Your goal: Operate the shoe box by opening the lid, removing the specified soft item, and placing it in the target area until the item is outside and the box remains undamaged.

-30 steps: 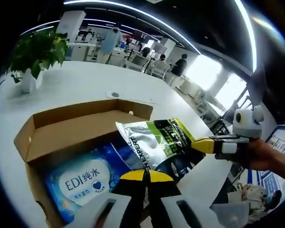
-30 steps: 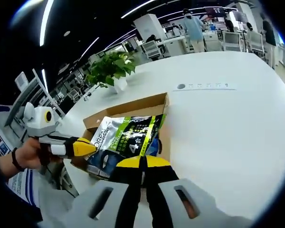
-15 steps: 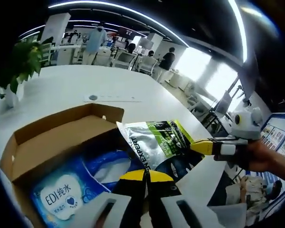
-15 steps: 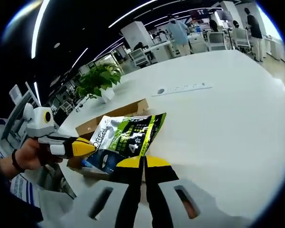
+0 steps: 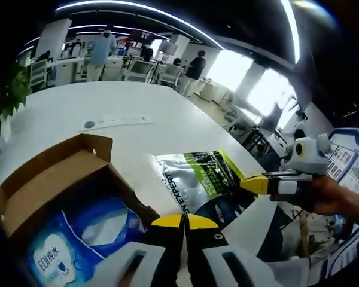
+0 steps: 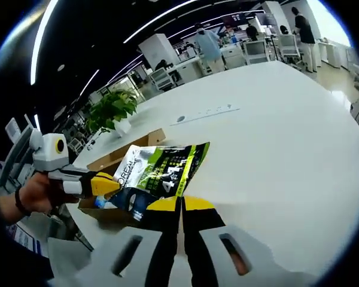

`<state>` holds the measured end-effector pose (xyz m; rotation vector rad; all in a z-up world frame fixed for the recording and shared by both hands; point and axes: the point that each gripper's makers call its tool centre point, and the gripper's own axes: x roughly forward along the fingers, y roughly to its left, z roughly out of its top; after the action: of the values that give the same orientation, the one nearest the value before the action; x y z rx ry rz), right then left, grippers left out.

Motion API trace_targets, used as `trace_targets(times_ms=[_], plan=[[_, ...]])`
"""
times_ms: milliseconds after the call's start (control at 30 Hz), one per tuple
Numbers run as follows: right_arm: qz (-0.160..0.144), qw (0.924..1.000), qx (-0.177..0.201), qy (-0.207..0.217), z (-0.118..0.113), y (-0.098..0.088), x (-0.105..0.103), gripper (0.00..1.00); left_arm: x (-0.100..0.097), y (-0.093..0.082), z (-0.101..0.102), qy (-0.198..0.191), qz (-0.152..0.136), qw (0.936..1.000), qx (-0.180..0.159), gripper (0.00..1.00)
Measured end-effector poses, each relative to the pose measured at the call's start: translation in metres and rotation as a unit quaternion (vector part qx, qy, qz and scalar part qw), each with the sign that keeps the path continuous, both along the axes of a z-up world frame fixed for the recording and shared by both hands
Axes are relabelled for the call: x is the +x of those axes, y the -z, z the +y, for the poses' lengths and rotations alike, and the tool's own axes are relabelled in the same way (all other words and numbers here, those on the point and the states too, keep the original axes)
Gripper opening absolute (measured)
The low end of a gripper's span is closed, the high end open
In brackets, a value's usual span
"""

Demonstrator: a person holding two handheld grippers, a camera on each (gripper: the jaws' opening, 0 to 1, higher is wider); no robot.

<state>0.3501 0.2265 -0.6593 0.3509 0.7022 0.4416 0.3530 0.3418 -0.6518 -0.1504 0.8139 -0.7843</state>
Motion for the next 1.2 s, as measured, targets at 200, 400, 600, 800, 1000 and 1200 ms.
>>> trace_targets(times_ms=[200, 400, 600, 800, 1000, 1200], plan=[[0.002, 0.9998, 0.0, 0.02, -0.024, 0.003, -0.007, 0.0, -0.004, 0.004, -0.021, 0.023, 0.001, 0.9997, 0.006, 0.0], [0.009, 0.9995, 0.0, 0.031, -0.041, 0.011, -0.014, 0.0, -0.007, 0.01, -0.037, 0.039, 0.006, 0.9992, 0.01, 0.0], [0.014, 0.9992, 0.0, 0.037, -0.051, 0.015, -0.014, 0.0, -0.003, 0.018, -0.047, 0.049, 0.008, 0.9987, 0.016, 0.0], [0.019, 0.9992, -0.004, 0.034, -0.058, 0.019, -0.007, 0.0, 0.002, 0.02, -0.055, 0.061, 0.004, 0.9977, 0.028, 0.0], [0.02, 0.9993, -0.008, 0.03, -0.062, 0.019, 0.007, 0.0, 0.011, 0.025, -0.059, 0.07, -0.001, 0.9967, 0.042, 0.0], [0.029, 0.9993, -0.018, 0.017, -0.066, 0.028, 0.02, 0.0, 0.018, 0.036, -0.064, 0.088, -0.012, 0.9932, 0.075, 0.01]])
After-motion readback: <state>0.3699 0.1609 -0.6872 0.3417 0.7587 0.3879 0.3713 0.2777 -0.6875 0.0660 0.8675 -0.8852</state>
